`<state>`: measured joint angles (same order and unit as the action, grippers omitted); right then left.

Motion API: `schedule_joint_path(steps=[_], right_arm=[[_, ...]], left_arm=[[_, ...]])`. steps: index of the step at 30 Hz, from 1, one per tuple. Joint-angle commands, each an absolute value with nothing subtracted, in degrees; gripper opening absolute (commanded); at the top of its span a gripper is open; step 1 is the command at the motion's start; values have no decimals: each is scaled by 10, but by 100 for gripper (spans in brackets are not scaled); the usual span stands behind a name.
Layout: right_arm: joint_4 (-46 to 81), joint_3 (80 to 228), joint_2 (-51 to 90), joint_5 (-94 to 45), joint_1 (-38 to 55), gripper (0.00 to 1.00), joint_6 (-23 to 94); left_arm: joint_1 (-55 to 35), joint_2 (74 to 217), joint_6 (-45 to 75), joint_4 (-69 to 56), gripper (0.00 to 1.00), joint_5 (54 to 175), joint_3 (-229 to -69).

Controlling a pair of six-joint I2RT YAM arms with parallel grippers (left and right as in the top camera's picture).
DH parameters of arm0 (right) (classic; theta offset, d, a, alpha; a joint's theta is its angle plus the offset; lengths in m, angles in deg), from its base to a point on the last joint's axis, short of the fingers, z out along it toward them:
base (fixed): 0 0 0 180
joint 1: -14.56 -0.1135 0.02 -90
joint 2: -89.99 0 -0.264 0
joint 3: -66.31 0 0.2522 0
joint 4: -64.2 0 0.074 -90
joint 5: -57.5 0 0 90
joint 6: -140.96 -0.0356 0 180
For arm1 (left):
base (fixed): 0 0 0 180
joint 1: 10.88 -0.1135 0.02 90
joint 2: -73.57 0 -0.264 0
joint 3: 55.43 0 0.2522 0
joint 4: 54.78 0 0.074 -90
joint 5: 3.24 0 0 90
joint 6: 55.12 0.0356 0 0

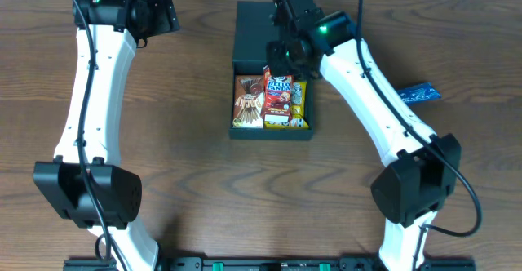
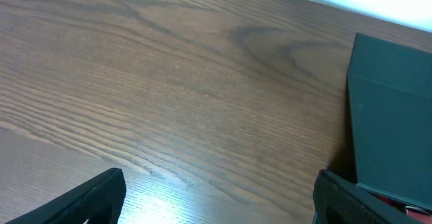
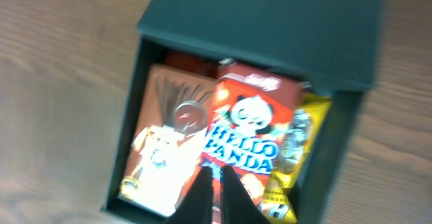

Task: Pack container
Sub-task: 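Push the Hello Panda box down beside the Pocky box and release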

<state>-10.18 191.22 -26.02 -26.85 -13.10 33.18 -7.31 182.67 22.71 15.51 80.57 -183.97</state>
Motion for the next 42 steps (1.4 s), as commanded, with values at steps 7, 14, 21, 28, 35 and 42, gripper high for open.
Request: schedule_joint_path(steps=[7,14,21,28,35,42], right_arm=[[-34,1785,-255,-137,-128,1,388],[2,1701,-255,-128,-128,2,400],[23,1676,-255,-129,-125,1,403],[18,1731,-247,-106,-104,1,403],[1,1734,-246,-104,-68,1,430],[1,1725,-253,-109,-65,1,449]], left_arm=[[-75,1830,226,156,90,804,-1848],[-75,1830,226,157,90,804,-1848],[-75,1830,226,157,90,804,-1848],[-75,1830,226,161,90,804,-1848],[-75,1830,226,161,90,804,-1848],[-75,1830,226,156,90,804,-1848]])
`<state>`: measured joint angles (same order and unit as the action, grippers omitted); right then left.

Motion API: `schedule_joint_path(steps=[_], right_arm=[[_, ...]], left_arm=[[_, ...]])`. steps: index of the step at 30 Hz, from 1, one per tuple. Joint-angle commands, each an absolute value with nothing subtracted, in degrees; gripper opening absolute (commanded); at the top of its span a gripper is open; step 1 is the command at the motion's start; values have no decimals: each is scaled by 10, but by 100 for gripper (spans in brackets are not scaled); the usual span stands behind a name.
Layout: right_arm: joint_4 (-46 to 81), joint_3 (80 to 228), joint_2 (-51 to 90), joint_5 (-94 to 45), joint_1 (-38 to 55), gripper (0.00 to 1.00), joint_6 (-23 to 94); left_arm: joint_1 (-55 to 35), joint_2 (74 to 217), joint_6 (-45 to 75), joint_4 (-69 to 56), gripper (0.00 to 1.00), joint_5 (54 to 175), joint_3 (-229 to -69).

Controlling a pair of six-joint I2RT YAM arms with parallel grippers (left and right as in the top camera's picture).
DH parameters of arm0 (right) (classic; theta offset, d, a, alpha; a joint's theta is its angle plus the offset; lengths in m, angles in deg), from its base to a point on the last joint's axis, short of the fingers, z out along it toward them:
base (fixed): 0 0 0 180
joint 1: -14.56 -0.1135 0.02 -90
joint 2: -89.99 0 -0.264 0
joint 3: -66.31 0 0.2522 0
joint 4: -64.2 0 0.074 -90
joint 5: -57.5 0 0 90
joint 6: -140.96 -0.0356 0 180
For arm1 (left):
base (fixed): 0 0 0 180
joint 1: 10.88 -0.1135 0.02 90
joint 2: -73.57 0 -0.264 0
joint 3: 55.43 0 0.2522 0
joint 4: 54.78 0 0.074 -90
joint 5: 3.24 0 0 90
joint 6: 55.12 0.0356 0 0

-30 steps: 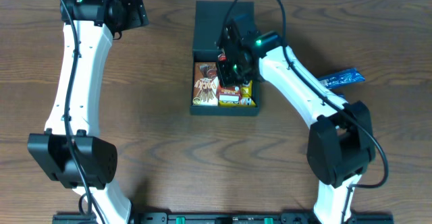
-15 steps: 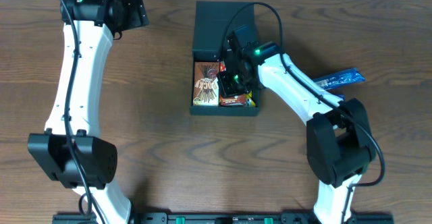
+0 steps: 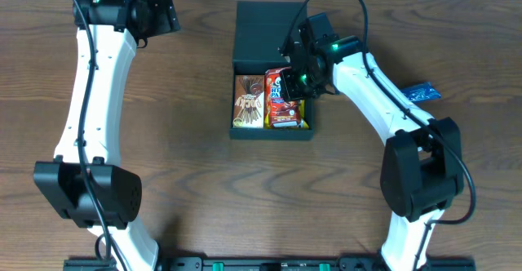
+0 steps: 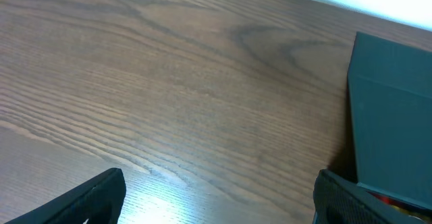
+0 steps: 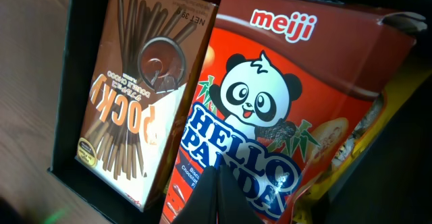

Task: Pack container
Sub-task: 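Push the Hello Panda box down beside the Pocky box and release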

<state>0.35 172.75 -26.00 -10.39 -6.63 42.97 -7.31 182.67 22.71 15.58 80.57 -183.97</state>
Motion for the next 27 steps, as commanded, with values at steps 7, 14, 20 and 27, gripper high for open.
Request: schedule_joint_path(steps=[7,14,20,27], right_arm=[[21,1675,-255,-117,-54,1,455],[29,1675,-255,-105,-44,1,454],[35,1708,-228,-81,-39,1,452],[83,1711,-210,-80,-38,1,448]], left_arm=[[-75,1830,226,155,90,804,-1848],[-75,1830,225,156,91,804,-1848],[-75,1830,224,158,90,804,-1848],[-75,1830,224,160,90,804,-1848]])
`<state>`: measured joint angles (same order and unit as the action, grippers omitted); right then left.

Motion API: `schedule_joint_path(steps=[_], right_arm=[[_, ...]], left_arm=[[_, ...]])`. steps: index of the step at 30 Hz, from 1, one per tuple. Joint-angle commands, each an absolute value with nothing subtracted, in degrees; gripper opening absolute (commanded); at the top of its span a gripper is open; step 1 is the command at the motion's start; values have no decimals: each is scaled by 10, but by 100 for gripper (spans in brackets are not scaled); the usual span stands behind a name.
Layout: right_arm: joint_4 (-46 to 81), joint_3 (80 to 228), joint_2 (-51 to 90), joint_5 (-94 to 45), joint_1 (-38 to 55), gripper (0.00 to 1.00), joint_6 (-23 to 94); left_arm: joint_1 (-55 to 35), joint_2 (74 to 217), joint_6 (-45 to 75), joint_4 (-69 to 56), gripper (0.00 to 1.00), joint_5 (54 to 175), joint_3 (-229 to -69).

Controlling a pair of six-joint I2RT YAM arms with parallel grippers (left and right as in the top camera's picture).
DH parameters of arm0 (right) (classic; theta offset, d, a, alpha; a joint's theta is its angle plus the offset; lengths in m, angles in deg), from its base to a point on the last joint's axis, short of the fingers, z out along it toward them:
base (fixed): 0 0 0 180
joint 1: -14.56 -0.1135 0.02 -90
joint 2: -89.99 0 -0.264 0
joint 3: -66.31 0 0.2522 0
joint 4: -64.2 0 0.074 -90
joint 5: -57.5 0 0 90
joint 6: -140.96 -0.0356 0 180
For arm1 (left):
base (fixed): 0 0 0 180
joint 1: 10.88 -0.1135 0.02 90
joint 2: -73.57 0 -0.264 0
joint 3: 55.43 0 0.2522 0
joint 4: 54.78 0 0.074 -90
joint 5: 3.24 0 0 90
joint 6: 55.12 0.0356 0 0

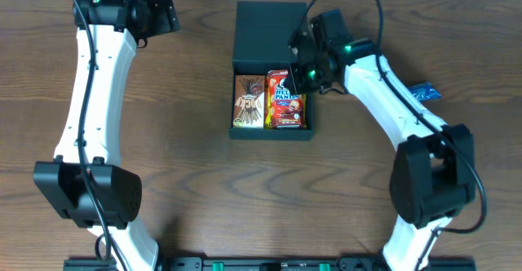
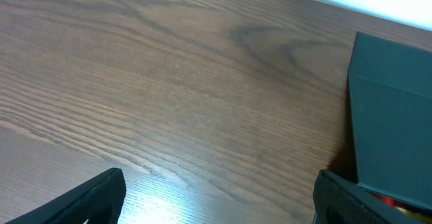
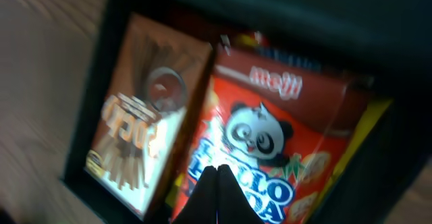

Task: Pack container
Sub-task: 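Push the Hello Panda box down beside the Pocky box and release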

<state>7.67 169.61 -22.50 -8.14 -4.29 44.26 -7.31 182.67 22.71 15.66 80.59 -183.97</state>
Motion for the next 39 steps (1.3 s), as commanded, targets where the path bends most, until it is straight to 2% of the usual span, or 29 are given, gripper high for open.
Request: schedule_joint_path(steps=[1,24,39], right_arm=[[88,1711,-210,-80,-38,1,448],[188,1710,-272,-88,-81,1,453],[198,1710,-297,-215,-106,1,416]], left_arm=[[-75,1830,225,160,90,804,-1848],[-75,1830,224,172,90,819,-1848],[-75,1830,225,182,90,819,-1848]])
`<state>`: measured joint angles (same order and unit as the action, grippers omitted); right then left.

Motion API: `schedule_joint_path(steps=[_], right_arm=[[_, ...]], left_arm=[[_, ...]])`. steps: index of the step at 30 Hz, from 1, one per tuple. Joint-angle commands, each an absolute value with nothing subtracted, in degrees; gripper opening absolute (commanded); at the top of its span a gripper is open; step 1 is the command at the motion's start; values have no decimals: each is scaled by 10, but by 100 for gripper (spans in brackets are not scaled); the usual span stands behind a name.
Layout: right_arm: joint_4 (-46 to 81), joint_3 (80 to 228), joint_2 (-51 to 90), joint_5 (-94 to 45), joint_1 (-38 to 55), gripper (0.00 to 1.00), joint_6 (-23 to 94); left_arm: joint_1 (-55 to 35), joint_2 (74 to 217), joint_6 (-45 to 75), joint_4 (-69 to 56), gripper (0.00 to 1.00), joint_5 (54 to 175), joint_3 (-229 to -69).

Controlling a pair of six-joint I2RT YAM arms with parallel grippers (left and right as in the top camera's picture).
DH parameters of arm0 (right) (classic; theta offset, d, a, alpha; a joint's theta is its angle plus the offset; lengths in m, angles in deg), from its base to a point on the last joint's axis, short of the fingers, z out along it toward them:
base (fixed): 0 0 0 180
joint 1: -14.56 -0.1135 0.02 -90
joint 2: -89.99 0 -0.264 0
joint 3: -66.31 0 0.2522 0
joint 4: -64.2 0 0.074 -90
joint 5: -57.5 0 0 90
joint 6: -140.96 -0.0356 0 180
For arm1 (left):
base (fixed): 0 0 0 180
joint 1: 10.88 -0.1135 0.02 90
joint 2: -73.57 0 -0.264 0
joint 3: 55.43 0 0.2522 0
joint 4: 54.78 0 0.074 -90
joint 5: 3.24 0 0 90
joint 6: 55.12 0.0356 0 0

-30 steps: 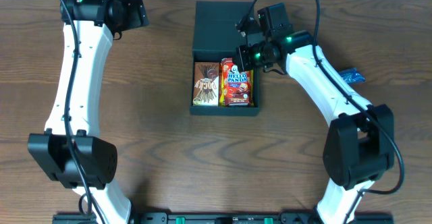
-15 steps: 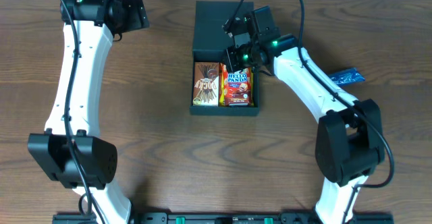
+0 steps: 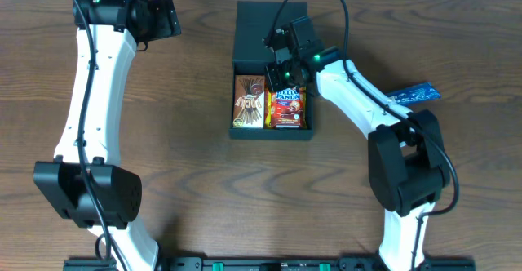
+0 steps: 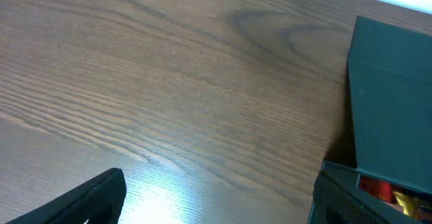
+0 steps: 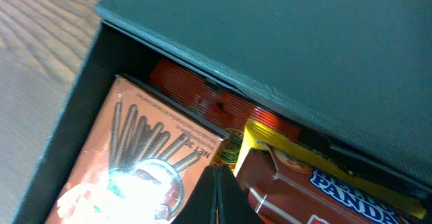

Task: Pack container
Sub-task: 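Push the Hello Panda box down beside the Pocky box and release, then move the right gripper to the blue Eclipse pack and grasp it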

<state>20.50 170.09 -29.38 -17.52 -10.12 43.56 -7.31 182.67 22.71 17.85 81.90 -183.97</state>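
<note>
A dark green box (image 3: 235,132) lies mid-table with its lid (image 3: 269,30) slid back over the far half. Inside are a brown Pocky box (image 3: 249,102) on the left and a red Hello Panda box (image 3: 287,108) on the right, with a yellow packet (image 5: 270,137) and a red item (image 5: 202,96) tucked under the lid edge. My right gripper (image 5: 217,183) is shut and empty, its tips between the Pocky box (image 5: 142,163) and the Hello Panda box (image 5: 317,190). My left gripper (image 4: 216,197) is open over bare wood, left of the box.
A blue wrapped snack (image 3: 416,94) lies on the table to the right of the box. The table's far edge runs along the top of the overhead view. Both arm bases (image 3: 86,193) stand near the front edge.
My right gripper has moved left and toward the lid, from the box's right side to the gap between the two snack boxes. The left wrist view shifted slightly.
My right gripper, shut, was at the lid edge with the Hello Panda box askew over a yellow packet. Then it was low on the Hello Panda box, then at the box's right side with the snack lying flatter. Now it is at the Pocky seam.
</note>
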Motion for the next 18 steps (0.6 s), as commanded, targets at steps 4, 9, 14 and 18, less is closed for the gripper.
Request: schedule_joint_path(steps=[4,9,14,18], right_arm=[[182,1710,-297,-246,-106,1,403],[181,1713,-297,-223,-107,2,403],[153,1730,-296,-185,-107,2,406],[124,1763,-287,-185,-102,1,410]], left_arm=[[-75,1830,225,184,90,819,-1848],[-75,1830,225,186,90,819,-1848],[-75,1830,225,189,90,819,-1848],[-75,1830,225,189,90,819,-1848]])
